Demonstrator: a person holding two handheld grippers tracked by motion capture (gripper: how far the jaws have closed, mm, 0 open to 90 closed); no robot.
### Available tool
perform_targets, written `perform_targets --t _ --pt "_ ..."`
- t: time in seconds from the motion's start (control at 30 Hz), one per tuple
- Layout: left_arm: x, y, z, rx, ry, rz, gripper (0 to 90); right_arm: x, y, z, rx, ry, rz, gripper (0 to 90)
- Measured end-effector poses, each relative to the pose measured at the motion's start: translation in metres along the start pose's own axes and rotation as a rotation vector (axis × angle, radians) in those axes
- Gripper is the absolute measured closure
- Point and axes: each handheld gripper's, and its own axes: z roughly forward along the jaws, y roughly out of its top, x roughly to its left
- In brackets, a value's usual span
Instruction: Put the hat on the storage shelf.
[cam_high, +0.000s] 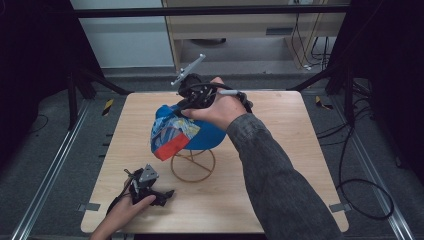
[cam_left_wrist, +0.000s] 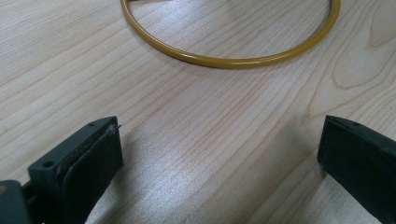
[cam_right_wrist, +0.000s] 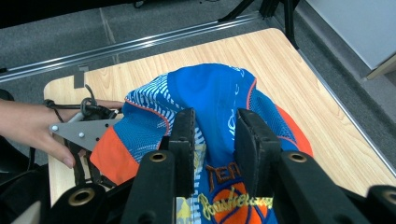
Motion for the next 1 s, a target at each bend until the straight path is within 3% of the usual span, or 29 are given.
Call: perform_targets --t 1.0 --pt "0.000 0.000 0.000 0.000 0.000 0.000 0.0 -0.003 -0.020 -0.027 -0.060 -0.017 0.038 64.0"
